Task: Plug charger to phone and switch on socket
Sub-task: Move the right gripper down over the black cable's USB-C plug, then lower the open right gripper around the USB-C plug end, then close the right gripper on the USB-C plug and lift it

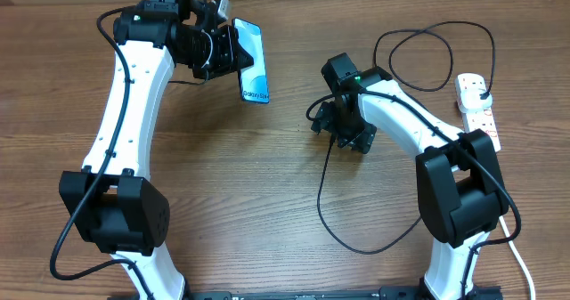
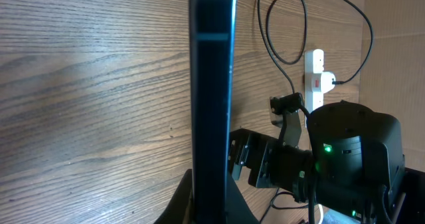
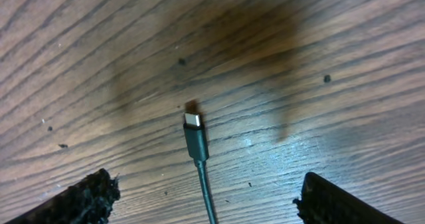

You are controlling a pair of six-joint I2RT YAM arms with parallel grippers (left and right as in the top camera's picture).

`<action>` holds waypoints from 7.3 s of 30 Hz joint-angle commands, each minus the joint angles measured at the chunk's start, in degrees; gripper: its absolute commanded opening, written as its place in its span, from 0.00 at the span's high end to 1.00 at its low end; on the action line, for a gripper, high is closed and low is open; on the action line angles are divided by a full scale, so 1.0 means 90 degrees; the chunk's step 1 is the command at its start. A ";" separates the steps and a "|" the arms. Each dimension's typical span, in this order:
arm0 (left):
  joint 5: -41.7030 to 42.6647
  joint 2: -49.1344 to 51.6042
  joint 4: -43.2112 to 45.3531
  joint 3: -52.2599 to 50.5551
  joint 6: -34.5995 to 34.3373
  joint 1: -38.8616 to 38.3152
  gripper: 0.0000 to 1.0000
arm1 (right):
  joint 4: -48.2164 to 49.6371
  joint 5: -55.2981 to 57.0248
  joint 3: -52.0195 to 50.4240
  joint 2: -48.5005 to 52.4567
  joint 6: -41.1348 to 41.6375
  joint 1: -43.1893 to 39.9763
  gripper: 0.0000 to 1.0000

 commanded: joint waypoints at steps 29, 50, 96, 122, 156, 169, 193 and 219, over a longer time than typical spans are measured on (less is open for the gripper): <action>0.0109 -0.0032 0.0119 0.0126 -0.0063 0.0267 0.96 | -0.1088 0.0153 0.0991 0.0561 0.0041 0.0464 0.33; 0.0109 -0.0032 0.0119 0.0126 -0.0036 0.0270 0.96 | -0.0678 0.0559 0.0619 0.0602 0.0143 0.0321 0.51; 0.0112 -0.0032 0.0163 0.0126 -0.0039 0.0270 0.96 | -0.0529 0.0498 0.0614 0.0901 -0.0342 0.0398 0.66; 0.0155 -0.0032 0.0165 0.0126 -0.0039 0.0270 0.96 | -0.0452 0.0515 0.0612 0.0901 -0.0481 0.0398 0.82; 0.0155 -0.0032 0.0160 0.0126 -0.0039 0.0270 0.96 | -0.0160 0.0406 0.0117 0.0903 -0.0690 0.0398 0.79; 0.0158 -0.0034 0.0163 0.0126 -0.0039 0.0270 0.96 | -0.0165 0.0257 0.0078 0.0903 -0.0687 0.0398 0.82; 0.0639 -0.0034 0.0396 0.0126 -0.0036 0.0294 0.96 | -0.0707 -0.0743 0.1093 0.0525 -0.2064 0.0131 0.96; 0.4826 -0.0032 0.4160 0.0126 -0.0270 0.0304 0.96 | -0.0954 -0.3876 0.1426 -0.1613 -0.5085 -0.0270 0.96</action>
